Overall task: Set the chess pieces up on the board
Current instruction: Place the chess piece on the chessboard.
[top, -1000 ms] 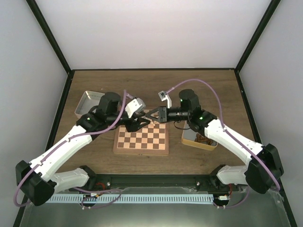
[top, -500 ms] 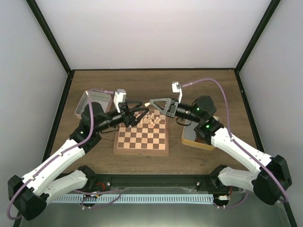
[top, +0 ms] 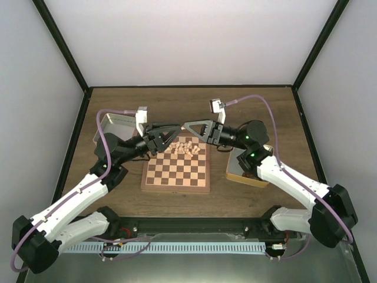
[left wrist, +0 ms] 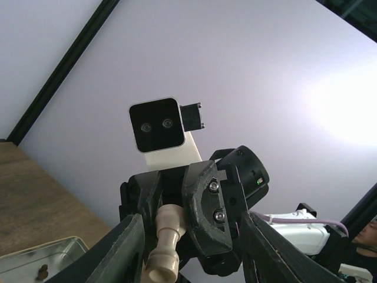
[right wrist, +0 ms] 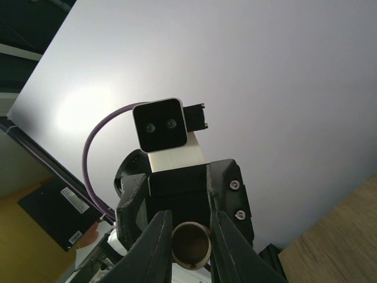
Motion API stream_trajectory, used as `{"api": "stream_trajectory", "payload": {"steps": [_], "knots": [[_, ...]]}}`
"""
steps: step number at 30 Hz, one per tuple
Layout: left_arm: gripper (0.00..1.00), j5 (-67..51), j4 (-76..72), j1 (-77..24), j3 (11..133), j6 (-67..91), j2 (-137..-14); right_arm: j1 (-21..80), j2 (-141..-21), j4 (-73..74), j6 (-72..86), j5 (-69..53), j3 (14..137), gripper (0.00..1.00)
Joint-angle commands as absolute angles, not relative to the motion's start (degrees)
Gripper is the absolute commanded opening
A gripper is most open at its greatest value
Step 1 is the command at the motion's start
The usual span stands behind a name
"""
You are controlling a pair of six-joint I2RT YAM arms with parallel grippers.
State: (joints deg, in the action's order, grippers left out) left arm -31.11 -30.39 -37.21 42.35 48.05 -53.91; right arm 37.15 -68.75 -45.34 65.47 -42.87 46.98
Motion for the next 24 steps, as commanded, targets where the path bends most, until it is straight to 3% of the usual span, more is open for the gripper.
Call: {"api": "stream_trajectory", "payload": {"steps": [1,8,14,21,24], "knots": [[0.47,-31.9,-34.0,-36.9,41.8,49.9,-54.3,37.0,-69.3,-51.2,67.2,-44.2,48.9,0.14],[0.46,-31.7,-34.3,-36.8,40.9,50.3,-54.3,37.0,-69.8,-53.8,68.3,-43.4,48.9,0.14],[0.25,-32.7,-34.7,-36.7,41.1,49.9,-54.4,37.0,-70.4,-54.4,68.4,-43.4,48.9,0.14],[0.20,-33.1,-34.8,-36.6,41.3,49.8,-54.1,37.2,-71.1,-52.9,67.6,-43.3,48.8,0.14],[0.14,-33.2,-34.5,-36.6,41.2,49.6,-54.1,37.3,-71.4,-52.6,67.2,-42.9,48.8,0.14]]}}
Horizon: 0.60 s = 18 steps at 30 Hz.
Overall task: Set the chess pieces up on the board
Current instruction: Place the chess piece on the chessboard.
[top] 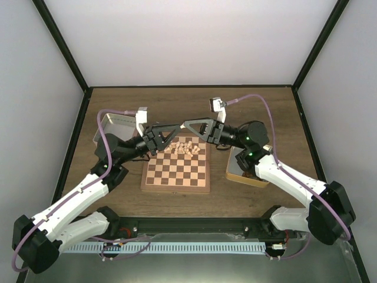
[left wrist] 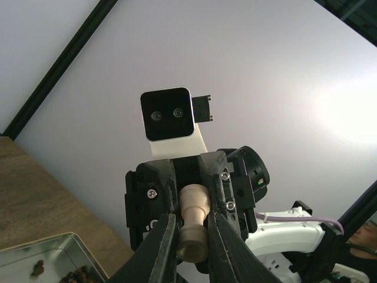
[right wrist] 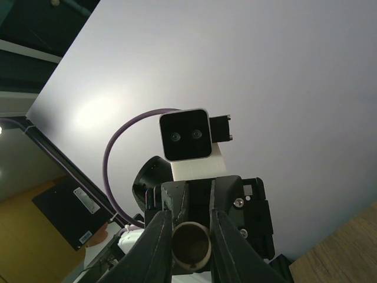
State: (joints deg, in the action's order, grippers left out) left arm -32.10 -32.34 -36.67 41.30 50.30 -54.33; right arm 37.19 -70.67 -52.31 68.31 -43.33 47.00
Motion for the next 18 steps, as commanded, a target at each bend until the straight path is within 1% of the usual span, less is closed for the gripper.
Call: {"api": "stream_trajectory", "payload": {"steps": [1,3,5,7,9,11,13,15,17,18], "knots": [[0.12,-33.1,-34.2,-36.6,41.2,49.5,-54.0,37.3,-71.3,-52.6,67.1,-42.7,48.7,0.14],[0.08,-32.9,-33.6,-36.6,41.1,49.0,-53.8,37.5,-71.4,-52.3,66.6,-42.2,48.7,0.15],[0.05,-32.1,-32.0,-36.5,41.3,48.2,-53.4,37.4,-71.3,-51.3,66.0,-41.9,48.8,0.18],[0.04,-30.7,-28.0,-36.3,42.3,46.0,-52.8,37.4,-71.0,-48.0,64.9,-41.1,49.2,0.26],[0.04,-28.9,-21.7,-36.2,44.1,42.4,-52.6,37.4,-70.2,-44.3,63.3,-39.8,49.5,0.38],[0.04,-27.6,-10.6,-36.1,46.8,37.9,-52.9,37.4,-68.7,-39.6,61.0,-37.6,49.5,0.51],[0.04,-24.2,0.1,-35.8,49.3,33.5,-53.2,37.4,-66.7,-34.4,58.2,-34.0,48.8,0.60],[0.04,-20.9,10.3,-35.0,52.0,29.3,-54.0,37.3,-64.8,-26.9,55.9,-26.4,47.9,0.67],[0.04,-17.6,19.9,-34.0,55.5,25.9,-55.6,36.5,-63.4,-20.2,55.8,-21.1,46.4,0.69],[0.04,-16.1,24.1,-33.4,57.1,24.4,-57.0,35.9,-62.6,-19.4,56.5,-20.3,45.0,0.69]]}}
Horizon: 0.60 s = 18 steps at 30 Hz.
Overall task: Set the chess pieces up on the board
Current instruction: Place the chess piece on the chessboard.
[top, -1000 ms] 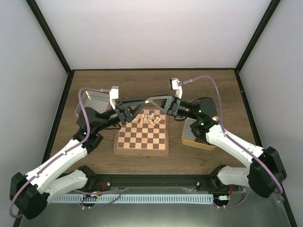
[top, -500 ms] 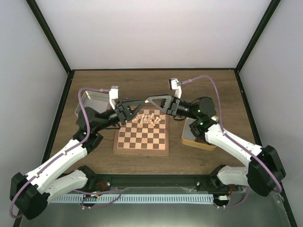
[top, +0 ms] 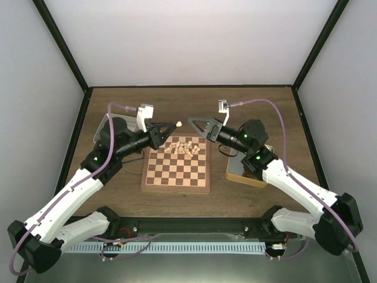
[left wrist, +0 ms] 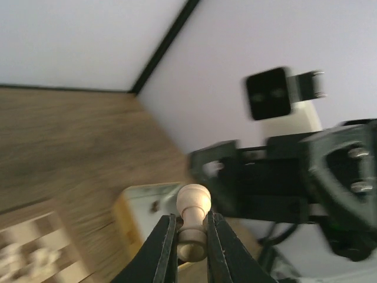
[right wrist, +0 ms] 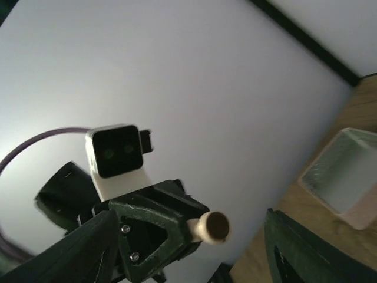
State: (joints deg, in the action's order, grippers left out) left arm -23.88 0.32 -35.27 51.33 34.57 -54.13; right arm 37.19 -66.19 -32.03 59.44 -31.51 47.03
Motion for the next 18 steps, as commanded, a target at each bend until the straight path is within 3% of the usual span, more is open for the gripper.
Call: {"api": "stream_trajectory", "payload": {"steps": [1,6,12,18], "knots": [[0.04,-14.5,27.9,-33.0,58.8,22.7,-58.4,35.3,-61.9,-19.8,56.9,-20.1,43.3,0.69],[0.04,-6.8,42.8,-30.2,67.0,16.8,-68.5,35.1,-60.4,-15.9,56.1,-17.6,40.1,0.70],[0.04,5.6,50.7,-24.7,76.5,12.1,-83.7,35.0,-58.7,-11.9,54.5,-14.6,37.4,0.70],[0.04,3.5,54.1,-21.1,84.9,8.7,-97.3,35.0,-54.4,-11.1,54.9,-11.2,34.1,0.70]]}}
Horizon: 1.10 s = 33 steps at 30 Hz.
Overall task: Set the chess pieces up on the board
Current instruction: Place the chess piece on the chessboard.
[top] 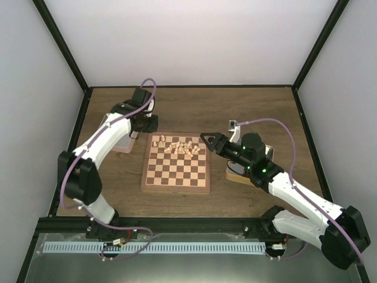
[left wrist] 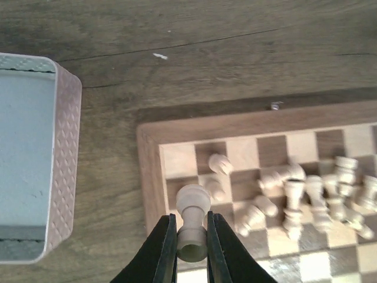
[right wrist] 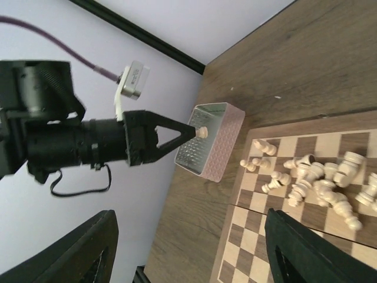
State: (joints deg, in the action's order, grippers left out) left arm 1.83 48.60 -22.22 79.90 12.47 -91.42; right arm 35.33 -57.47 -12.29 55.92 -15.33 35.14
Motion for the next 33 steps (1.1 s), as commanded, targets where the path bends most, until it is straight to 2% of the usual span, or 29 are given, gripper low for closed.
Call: {"api": "stream_trajectory", "payload": {"steps": [1,15,33], "knots": [[0.04,3.4,54.5,-21.0,85.8,8.9,-99.6,35.0,-53.9,-10.5,54.7,-10.4,33.9,0.70],[0.04,1.2,58.3,-20.9,94.8,8.2,-114.2,35.0,-51.8,-8.2,53.4,-7.7,33.2,0.71],[0.09,1.8,59.0,-20.9,94.7,7.6,-117.3,35.0,-52.8,-7.8,52.9,-8.4,33.6,0.71]]}}
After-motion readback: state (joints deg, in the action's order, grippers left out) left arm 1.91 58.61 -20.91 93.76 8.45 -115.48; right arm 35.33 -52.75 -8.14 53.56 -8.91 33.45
